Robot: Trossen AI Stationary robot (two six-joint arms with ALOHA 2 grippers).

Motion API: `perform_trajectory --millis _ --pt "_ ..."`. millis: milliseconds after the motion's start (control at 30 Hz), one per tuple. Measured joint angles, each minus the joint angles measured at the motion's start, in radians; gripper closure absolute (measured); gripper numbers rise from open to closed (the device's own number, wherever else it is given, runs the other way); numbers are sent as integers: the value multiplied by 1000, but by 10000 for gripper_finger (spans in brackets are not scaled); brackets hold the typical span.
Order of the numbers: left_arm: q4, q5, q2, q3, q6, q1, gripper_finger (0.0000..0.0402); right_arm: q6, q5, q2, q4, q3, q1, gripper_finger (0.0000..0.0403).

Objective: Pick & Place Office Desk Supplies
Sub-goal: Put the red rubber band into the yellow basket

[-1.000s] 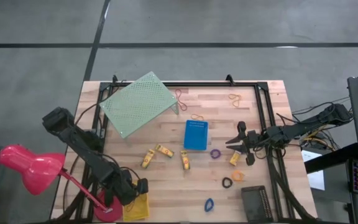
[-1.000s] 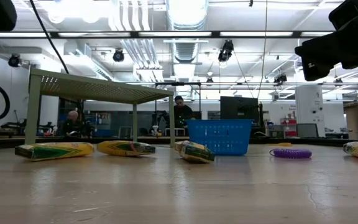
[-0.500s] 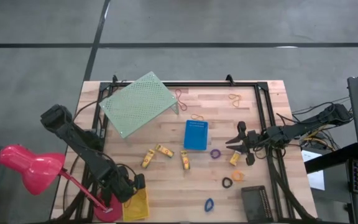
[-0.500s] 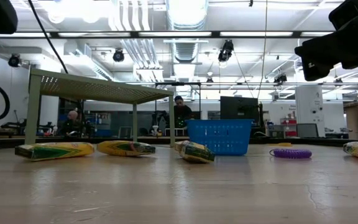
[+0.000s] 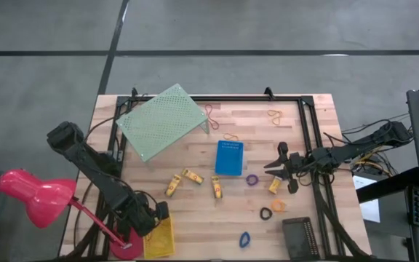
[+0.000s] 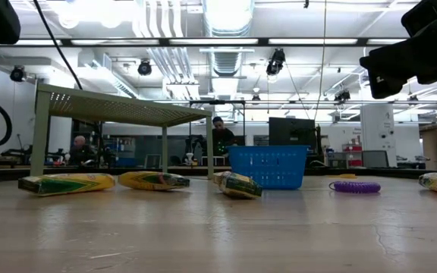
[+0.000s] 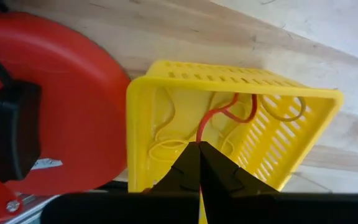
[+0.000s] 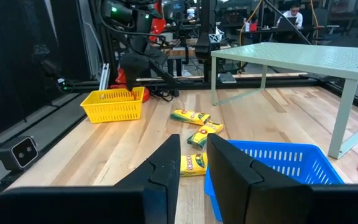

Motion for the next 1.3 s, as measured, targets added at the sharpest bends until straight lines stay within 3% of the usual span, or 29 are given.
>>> perform_trajectory --millis 200,767,1133,1300 --pt "6 -92 1 -6 9 1 396 0 0 0 0 0 0 335" --pt "109 -73 77 -6 75 0 376 0 0 0 0 0 0 316" --pt "134 -70 77 -6 88 -2 293 0 0 0 0 0 0 330" --pt "135 -70 77 -6 104 -2 276 0 0 0 0 0 0 335"
